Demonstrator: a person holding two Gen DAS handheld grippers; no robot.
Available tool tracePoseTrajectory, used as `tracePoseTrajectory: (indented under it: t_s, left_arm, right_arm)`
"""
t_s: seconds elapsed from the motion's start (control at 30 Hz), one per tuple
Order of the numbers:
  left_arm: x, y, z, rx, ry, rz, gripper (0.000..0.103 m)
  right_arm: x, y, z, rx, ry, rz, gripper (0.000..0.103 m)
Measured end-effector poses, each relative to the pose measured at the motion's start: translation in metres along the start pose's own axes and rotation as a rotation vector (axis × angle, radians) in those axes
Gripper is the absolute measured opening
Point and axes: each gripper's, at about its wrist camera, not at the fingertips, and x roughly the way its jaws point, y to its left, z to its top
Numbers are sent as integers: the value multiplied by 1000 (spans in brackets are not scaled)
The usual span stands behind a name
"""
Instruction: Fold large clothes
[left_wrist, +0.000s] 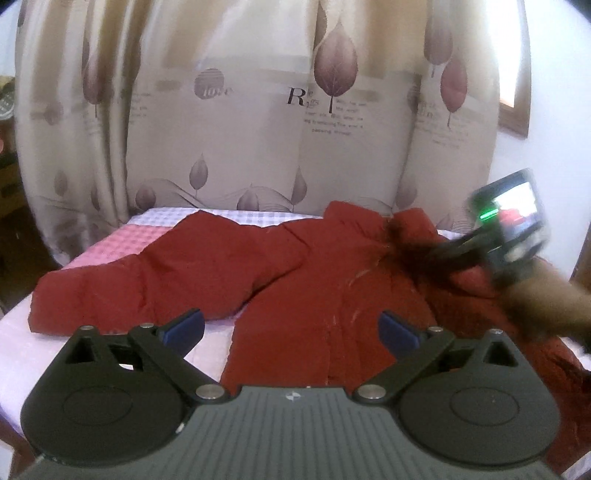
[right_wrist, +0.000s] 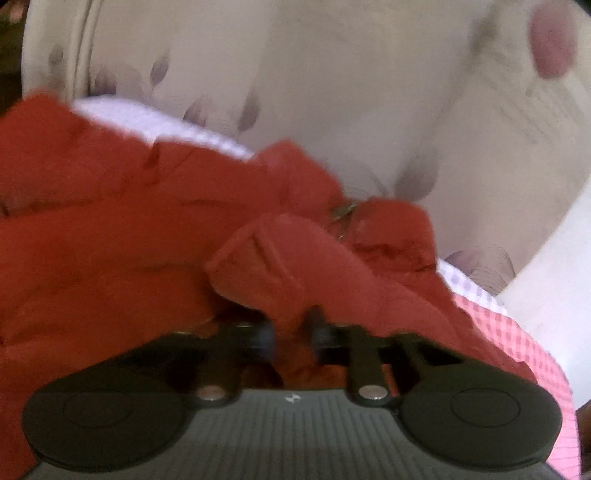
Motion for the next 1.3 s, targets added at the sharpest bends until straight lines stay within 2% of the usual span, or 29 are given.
tracePoseTrajectory:
  t_s: [0.13, 0.2, 0.3, 0.4, 0.57, 0.63, 0.7, 0.77, 0.83, 0.9, 0.93, 0.97, 1.03, 1.1, 1.2, 1.3]
  left_arm:
    - [-7, 3, -2, 6, 2, 18, 100]
    - [-8, 8, 1, -4, 16, 19, 100]
    - [-9, 8, 3, -6, 25, 35, 100]
    - [-9, 4, 2, 7, 27, 45, 100]
    - [-10, -1, -2, 12, 28, 50, 100]
    - [-13, -1, -4, 19, 26, 54, 101]
    - [-14, 2, -7, 19, 23, 62, 102]
    - [-15, 8, -10, 12, 26, 65, 102]
    - [-15, 16, -12, -4, 28, 78, 102]
    - [-15, 26, -15, -35, 42, 65, 102]
    - [-15, 31, -16, -51, 62, 53, 102]
    - [-15, 36, -17, -67, 76, 38, 102]
    - [-17, 44, -24, -91, 78, 17, 102]
    - [-17, 49, -30, -82, 95, 26, 102]
    - [-14, 52, -39, -35, 124, 31, 101]
    - [-10, 53, -46, -21, 158, -29, 101]
  right_arm:
    - [-85, -96, -13, 129, -123, -97, 8]
    - [-135, -147, -30, 176, -168, -191, 8]
    - [-201, -216, -70, 236, -181, -341, 8]
    - [-238, -272, -120, 291, -117, -463, 8]
    - [-232, -333, -210, 435, 65, -512, 9]
    - [-223, -343, -245, 542, 138, -484, 12]
    - [-218, -348, -276, 690, 174, -432, 17]
    - [-228, -334, -298, 782, 146, -412, 22]
    - [-250, -311, -306, 808, 91, -408, 26]
    - [-275, -276, -296, 795, 1, -318, 31]
    - [-288, -257, -292, 782, -35, -258, 43]
    - [-298, -239, -287, 774, -62, -203, 72]
    - [-317, -201, -280, 787, -103, -44, 103]
    - [-318, -169, -274, 801, -104, 126, 103]
    - [-314, -137, -268, 804, -56, 221, 103]
    - [-302, -122, -268, 827, -9, 300, 103]
